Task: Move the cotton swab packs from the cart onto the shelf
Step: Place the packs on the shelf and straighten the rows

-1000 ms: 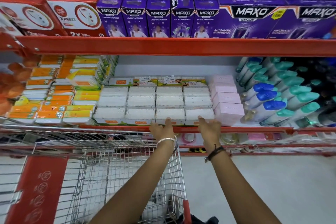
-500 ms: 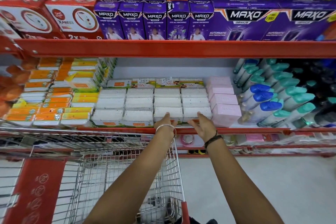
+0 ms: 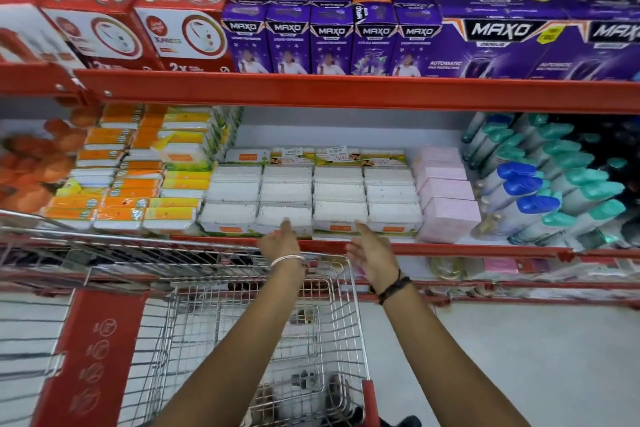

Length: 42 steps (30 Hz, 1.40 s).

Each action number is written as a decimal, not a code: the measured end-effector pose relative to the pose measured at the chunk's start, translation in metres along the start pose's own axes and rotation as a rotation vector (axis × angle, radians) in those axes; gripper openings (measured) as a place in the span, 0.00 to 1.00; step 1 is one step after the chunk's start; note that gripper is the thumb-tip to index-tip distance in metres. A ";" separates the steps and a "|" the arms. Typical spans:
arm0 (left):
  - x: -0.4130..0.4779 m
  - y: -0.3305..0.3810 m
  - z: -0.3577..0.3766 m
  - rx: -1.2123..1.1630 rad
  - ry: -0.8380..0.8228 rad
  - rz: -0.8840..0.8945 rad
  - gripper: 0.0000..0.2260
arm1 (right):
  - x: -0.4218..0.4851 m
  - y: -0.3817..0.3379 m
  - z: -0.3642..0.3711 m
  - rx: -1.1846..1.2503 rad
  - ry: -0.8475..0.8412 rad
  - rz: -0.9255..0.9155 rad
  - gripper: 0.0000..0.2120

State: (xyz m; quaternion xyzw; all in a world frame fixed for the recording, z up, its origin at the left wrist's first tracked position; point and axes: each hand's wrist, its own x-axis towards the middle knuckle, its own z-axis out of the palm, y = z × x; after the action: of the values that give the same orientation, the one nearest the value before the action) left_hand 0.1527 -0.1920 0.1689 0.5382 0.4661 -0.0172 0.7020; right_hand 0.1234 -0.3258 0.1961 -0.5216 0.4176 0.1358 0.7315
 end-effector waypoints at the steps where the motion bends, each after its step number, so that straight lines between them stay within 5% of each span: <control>1: 0.009 0.008 -0.011 0.005 0.061 0.038 0.11 | -0.006 0.005 0.012 0.011 -0.060 0.013 0.18; 4: 0.031 0.033 -0.038 0.017 0.160 0.031 0.14 | -0.015 0.017 0.049 0.125 -0.201 0.083 0.18; 9: 0.058 0.061 -0.064 -0.026 0.155 -0.052 0.26 | -0.015 0.029 0.099 0.193 -0.209 0.122 0.19; 14: 0.070 0.072 -0.069 -0.200 0.031 -0.120 0.26 | -0.006 0.033 0.118 0.251 -0.152 0.121 0.19; 32: 0.065 0.081 -0.070 -0.157 0.040 -0.181 0.29 | -0.006 0.026 0.131 0.287 -0.085 0.123 0.24; 34: 0.058 0.078 -0.074 0.129 0.131 -0.048 0.31 | -0.017 0.023 0.124 0.057 -0.133 0.109 0.25; 36: 0.051 0.074 -0.079 0.261 0.115 0.326 0.25 | -0.027 0.024 0.119 -0.354 -0.121 -0.042 0.18; 39: 0.051 0.081 -0.086 0.551 -0.022 0.914 0.14 | -0.024 0.027 0.116 -0.949 0.172 -0.674 0.16; 42: 0.078 0.092 -0.080 0.953 -0.119 1.190 0.19 | 0.001 0.019 0.123 -1.118 0.263 -1.044 0.20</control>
State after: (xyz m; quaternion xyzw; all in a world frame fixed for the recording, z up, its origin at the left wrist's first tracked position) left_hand 0.1946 -0.0547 0.1849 0.9414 0.0012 0.1358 0.3086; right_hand 0.1699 -0.2105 0.1960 -0.9542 0.0705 -0.0991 0.2735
